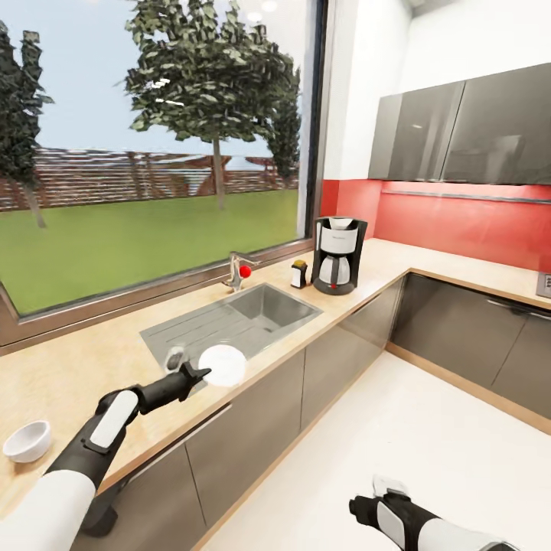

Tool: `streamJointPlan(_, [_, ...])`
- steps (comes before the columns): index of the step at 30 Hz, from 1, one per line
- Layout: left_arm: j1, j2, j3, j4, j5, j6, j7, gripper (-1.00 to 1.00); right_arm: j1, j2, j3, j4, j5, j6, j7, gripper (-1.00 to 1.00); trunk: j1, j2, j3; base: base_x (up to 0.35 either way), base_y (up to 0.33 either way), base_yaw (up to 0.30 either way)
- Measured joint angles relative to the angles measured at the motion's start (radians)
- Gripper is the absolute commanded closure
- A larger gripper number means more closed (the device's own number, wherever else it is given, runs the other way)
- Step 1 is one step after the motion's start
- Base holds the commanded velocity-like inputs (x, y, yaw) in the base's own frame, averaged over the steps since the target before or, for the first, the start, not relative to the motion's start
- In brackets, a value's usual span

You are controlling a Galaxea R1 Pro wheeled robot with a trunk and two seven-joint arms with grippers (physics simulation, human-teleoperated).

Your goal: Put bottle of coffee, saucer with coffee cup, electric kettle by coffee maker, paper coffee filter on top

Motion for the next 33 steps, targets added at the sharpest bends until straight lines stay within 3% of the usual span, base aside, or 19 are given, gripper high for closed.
streamJointPlan(4, [0.034,-0.002,-0.001,0.030,0.006,-0.047,-0.003,1.00,0.024,-0.004,-0.002,0.001,-0.002,0.001,0.002,-1.00,0.000,0.000,0.000,0.000,0.000,0.000])
streamJointPlan(12, [0.045,0.002,0.000,0.032,0.010,-0.050,-0.033,1.00,0.077,-0.009,-0.003,0.001,-0.004,-0.001,-0.001,-1.00,0.000,0.000,0.000,0.000,0.000,-0.038])
streamJointPlan(15, [0.056,0.009,0.002,0.033,0.005,-0.051,-0.100,1.00,0.086,-0.009,-0.003,0.001,-0.004,-0.001,-0.004,-1.00,0.000,0.000,0.000,0.000,0.000,-0.242])
streamJointPlan(17, [0.064,0.009,0.002,0.033,0.006,-0.051,-0.114,1.00,0.087,-0.009,-0.003,0.001,-0.004,-0.001,-0.005,-1.00,0.000,0.000,0.000,0.000,0.000,-0.270])
streamJointPlan(33, [0.072,0.012,0.004,0.035,0.000,-0.054,-0.120,1.00,0.098,-0.009,-0.003,0.002,-0.004,-0.002,-0.005,-1.00,0.000,0.000,0.000,0.000,0.000,-0.281])
